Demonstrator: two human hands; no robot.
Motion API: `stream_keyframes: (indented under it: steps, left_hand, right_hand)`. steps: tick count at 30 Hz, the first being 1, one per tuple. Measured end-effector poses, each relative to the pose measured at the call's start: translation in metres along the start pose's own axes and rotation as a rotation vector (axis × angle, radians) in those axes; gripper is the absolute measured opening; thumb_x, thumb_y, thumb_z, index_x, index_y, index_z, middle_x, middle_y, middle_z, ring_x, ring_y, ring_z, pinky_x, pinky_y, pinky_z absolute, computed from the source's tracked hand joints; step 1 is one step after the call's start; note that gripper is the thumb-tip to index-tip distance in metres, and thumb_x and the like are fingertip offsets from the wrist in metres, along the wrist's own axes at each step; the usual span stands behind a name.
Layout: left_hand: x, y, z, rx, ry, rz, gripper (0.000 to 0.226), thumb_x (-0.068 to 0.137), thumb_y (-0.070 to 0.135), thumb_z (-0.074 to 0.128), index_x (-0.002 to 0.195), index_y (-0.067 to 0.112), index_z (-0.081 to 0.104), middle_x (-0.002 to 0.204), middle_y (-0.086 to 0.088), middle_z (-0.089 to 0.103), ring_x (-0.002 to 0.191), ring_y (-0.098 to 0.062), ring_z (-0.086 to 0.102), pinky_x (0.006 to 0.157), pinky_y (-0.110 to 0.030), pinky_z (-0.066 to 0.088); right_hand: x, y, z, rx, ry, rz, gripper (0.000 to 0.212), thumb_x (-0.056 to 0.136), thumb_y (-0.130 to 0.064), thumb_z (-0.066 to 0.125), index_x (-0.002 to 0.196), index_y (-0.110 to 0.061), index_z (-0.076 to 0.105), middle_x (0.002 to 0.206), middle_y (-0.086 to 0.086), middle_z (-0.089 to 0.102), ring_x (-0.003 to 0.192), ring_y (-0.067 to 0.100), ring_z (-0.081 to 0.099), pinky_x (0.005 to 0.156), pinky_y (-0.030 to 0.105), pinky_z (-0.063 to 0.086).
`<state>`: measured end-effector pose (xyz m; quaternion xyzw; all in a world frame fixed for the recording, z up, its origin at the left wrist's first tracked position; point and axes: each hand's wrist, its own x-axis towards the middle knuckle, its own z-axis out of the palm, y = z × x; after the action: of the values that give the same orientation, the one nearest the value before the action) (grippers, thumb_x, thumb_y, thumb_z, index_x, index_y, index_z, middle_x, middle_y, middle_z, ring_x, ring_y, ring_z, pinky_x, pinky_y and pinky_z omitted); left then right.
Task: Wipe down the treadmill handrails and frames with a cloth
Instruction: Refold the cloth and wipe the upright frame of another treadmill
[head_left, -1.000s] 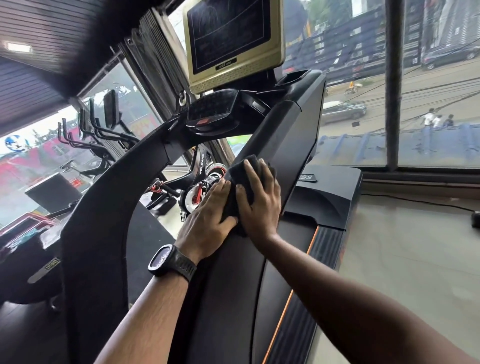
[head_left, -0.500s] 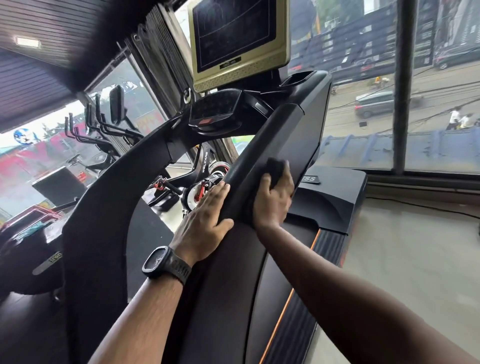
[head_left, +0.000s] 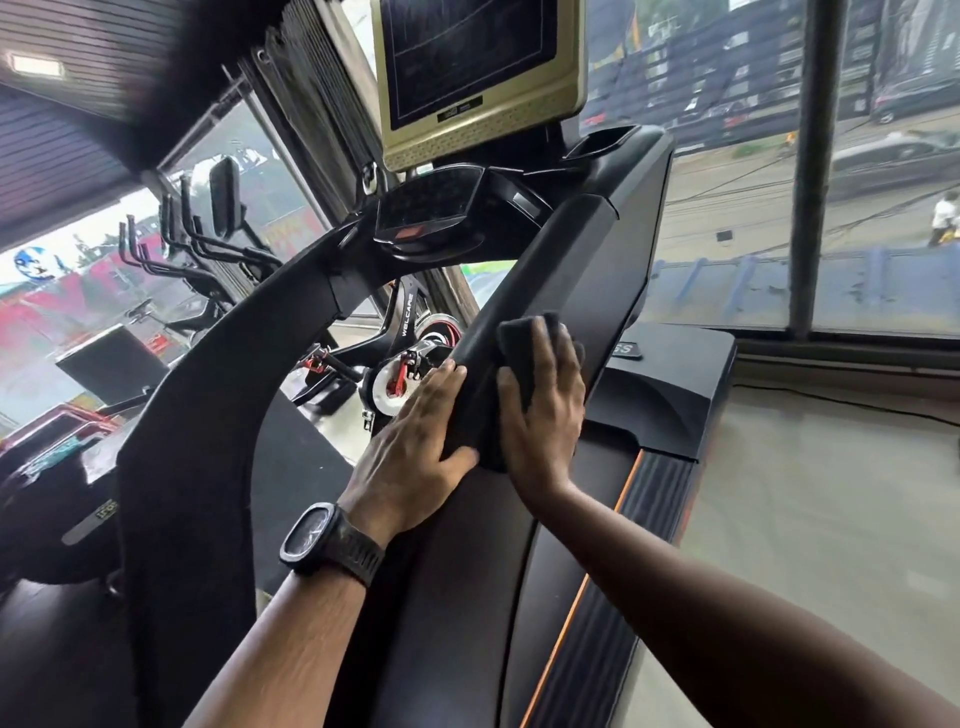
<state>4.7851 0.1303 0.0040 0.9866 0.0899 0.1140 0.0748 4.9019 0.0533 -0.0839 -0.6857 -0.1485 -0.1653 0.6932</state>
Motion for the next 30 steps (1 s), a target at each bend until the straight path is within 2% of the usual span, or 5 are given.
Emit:
stream_keyframes:
  steps: [8,14,19,24,30]
  left_hand:
    - [0.024,0.002,-0.002,0.021,-0.047,0.031,0.081,0.096,0.042,0.053,0.159,0.028,0.004,0.165,0.015,-0.004,0.148,0.006,-0.003,0.122,-0.023,0.007]
    - [0.036,-0.003,0.0,-0.053,-0.067,0.033,0.085,0.086,0.054,0.044,0.158,0.032,0.004,0.164,0.019,-0.003,0.145,0.012,-0.005,0.122,-0.025,0.008]
    - [0.052,-0.003,0.002,-0.074,-0.063,0.032,0.084,0.087,0.053,0.045,0.158,0.031,0.006,0.164,0.019,-0.002,0.145,0.012,-0.004,0.123,-0.028,0.01]
    - [0.062,0.004,0.002,-0.032,-0.047,0.033,0.079,0.095,0.045,0.051,0.159,0.03,0.007,0.164,0.017,0.0,0.147,0.006,0.0,0.122,-0.027,0.011]
    - [0.071,0.003,0.004,-0.047,-0.07,0.016,0.084,0.087,0.054,0.043,0.158,0.032,0.005,0.163,0.02,-0.003,0.145,0.012,-0.006,0.121,-0.025,0.008]
  right_hand:
    - [0.02,0.002,0.002,0.109,0.054,0.346,0.061,0.099,-0.045,0.046,0.156,-0.047,0.024,0.162,-0.01,0.03,0.141,0.027,0.04,0.11,0.045,0.034]
    - [0.026,0.019,-0.006,-0.094,-0.016,-0.209,0.06,0.098,-0.044,0.048,0.155,-0.041,0.031,0.164,-0.005,0.03,0.149,0.021,0.03,0.116,0.042,0.031]
    - [0.022,0.009,0.002,0.101,0.067,0.19,0.064,0.091,-0.054,0.042,0.153,-0.051,0.025,0.16,-0.015,0.032,0.142,0.018,0.037,0.112,0.052,0.037]
    - [0.044,0.013,0.0,-0.019,0.038,-0.132,0.059,0.094,-0.048,0.05,0.151,-0.044,0.036,0.159,-0.011,0.035,0.143,0.02,0.039,0.11,0.049,0.04]
    - [0.038,0.008,0.001,0.115,0.067,0.144,0.061,0.093,-0.053,0.046,0.151,-0.051,0.028,0.157,-0.019,0.034,0.14,0.014,0.038,0.113,0.047,0.037]
